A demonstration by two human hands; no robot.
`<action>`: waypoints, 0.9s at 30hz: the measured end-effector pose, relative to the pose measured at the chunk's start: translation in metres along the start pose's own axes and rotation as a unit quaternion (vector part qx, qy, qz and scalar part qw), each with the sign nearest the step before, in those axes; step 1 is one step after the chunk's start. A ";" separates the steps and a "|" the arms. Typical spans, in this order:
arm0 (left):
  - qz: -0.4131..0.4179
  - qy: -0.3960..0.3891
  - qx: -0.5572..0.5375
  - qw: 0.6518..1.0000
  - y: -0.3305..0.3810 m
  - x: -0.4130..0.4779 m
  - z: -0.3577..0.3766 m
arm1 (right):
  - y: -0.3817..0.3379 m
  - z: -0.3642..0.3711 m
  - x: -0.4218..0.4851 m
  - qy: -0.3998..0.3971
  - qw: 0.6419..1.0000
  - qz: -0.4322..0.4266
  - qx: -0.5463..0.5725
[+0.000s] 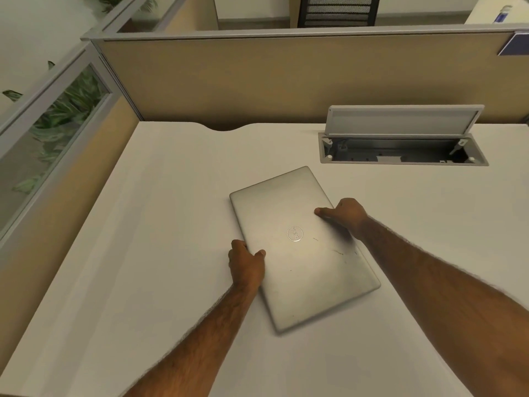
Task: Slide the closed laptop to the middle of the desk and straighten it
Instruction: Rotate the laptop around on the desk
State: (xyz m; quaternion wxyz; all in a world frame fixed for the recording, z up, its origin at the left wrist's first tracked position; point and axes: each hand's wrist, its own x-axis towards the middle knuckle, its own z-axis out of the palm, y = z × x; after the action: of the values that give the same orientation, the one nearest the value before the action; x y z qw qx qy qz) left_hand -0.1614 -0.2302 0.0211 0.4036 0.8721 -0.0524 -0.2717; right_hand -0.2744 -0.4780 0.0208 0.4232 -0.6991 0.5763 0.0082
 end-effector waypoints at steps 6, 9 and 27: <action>-0.011 0.003 0.010 1.000 0.003 0.003 0.004 | -0.004 0.000 0.006 -0.004 1.000 0.002 -0.005; -0.015 0.004 0.014 1.000 0.003 0.003 0.005 | -0.003 0.000 0.008 -0.005 1.000 0.004 -0.007; -0.022 -0.010 0.031 0.999 0.008 0.005 0.003 | 0.009 0.006 -0.015 0.012 0.999 0.007 0.045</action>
State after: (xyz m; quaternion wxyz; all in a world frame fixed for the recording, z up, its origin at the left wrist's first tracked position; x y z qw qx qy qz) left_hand -0.1576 -0.2389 0.0231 0.3702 0.8822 -0.0460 -0.2875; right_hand -0.2842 -0.4623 0.0196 0.4475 -0.6750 0.5862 -0.0230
